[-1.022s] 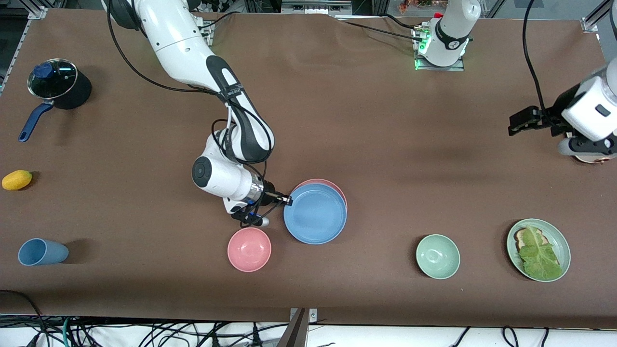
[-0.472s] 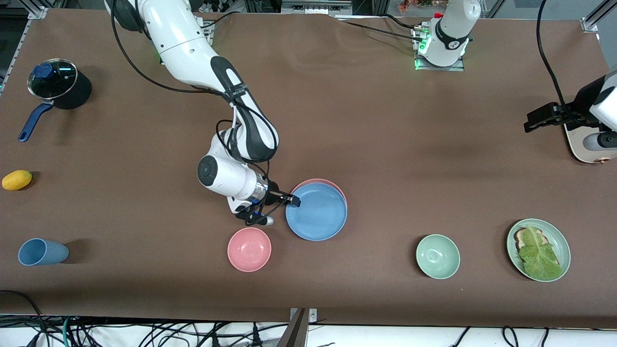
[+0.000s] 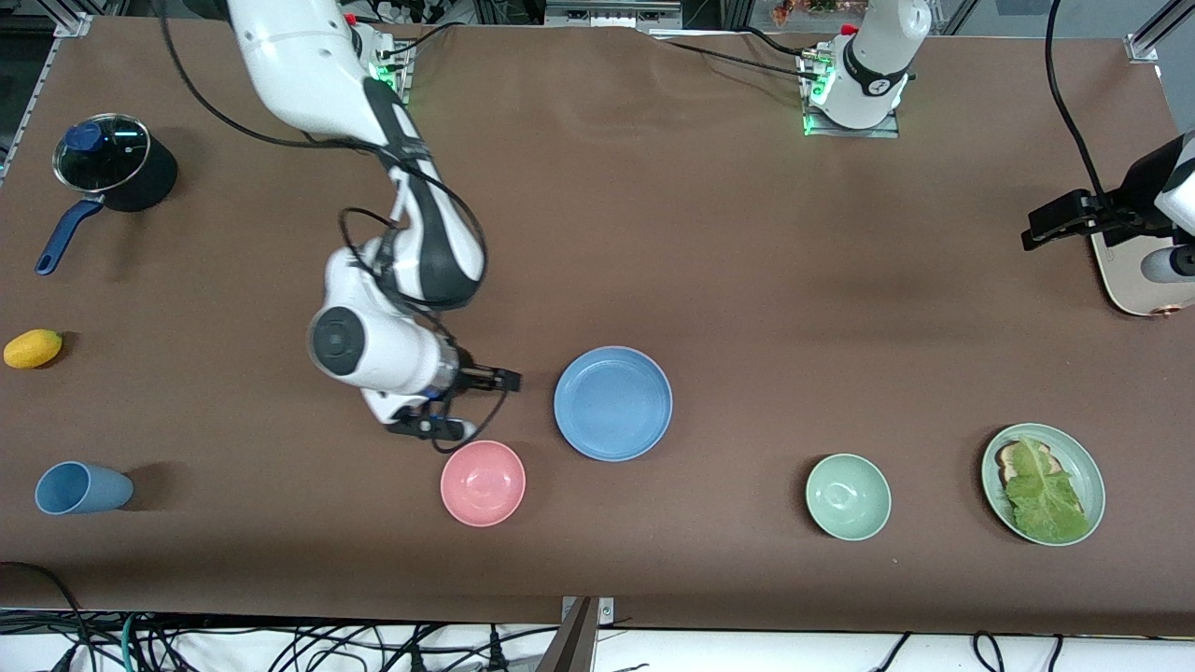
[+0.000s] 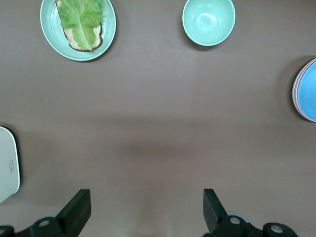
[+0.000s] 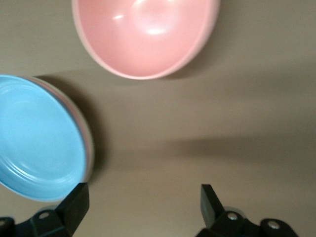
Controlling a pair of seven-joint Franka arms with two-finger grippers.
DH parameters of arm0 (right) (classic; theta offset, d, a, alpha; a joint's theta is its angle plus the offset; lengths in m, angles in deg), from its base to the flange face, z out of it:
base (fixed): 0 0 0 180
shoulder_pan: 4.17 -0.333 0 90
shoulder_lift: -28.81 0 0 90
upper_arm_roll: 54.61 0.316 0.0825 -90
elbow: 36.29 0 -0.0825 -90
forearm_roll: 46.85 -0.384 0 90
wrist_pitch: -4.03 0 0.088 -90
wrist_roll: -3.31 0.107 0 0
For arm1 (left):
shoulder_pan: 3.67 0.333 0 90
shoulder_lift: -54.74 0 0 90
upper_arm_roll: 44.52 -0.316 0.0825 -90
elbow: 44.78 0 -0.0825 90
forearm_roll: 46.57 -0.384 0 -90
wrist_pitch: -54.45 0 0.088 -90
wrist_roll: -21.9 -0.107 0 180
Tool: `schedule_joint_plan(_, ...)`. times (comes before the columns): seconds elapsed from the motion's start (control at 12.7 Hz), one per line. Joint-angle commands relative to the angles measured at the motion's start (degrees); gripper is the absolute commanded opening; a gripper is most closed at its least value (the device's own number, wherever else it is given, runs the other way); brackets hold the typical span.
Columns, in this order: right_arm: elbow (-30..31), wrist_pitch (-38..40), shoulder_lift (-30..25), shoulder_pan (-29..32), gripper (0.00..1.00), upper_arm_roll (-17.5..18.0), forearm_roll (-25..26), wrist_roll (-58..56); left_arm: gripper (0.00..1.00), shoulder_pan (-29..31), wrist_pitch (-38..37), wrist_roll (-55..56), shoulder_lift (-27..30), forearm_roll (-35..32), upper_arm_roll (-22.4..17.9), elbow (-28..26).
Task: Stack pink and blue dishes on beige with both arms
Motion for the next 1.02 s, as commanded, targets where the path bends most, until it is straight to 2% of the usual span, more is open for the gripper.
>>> schedule_joint_plan(0.0,1.2,10.9,-6.7,-0.3,1.0,-5.6,7.2,-1.6,1.0,0.6,0.0,-0.7,2.0,1.1,0.2,-2.8)
schedule_joint_plan(0.16,1.0,15.5,-11.1,-0.4,1.0,-9.2,13.5,-7.3,1.0,0.7,0.0,-0.7,1.8,1.1,0.2,-2.7)
schedule_joint_plan(0.55,-0.1,24.6,-17.4,0.2,1.0,-16.3,14.3,-11.3,1.0,0.5,-0.1,-0.8,1.3,0.9,0.2,-2.1)
schedule_joint_plan(0.63,-0.7,25.6,-19.1,0.9,1.0,-15.8,14.4,-12.5,1.0,0.5,-0.1,-0.8,1.3,0.8,0.2,-2.1)
schedule_joint_plan(0.71,-0.5,26.6,-21.2,3.3,1.0,-14.1,14.5,-12.5,1.0,0.5,-0.1,-0.8,1.3,0.8,0.2,-2.1)
schedule_joint_plan(0.79,-0.4,28.8,-24.1,7.5,1.0,-10.3,15.5,-12.3,1.0,0.5,-0.1,-0.8,1.3,0.5,0.2,-2.1)
schedule_joint_plan(0.86,-0.4,29.0,-26.9,12.7,1.0,-4.8,19.6,-12.2,1.0,0.6,0.0,-0.8,1.3,0.4,0.2,-2.1)
schedule_joint_plan(0.94,-0.2,29.3,-29.6,18.8,1.0,2.8,25.1,-12.3,1.0,0.6,0.0,-0.9,1.3,0.4,0.2,-2.1)
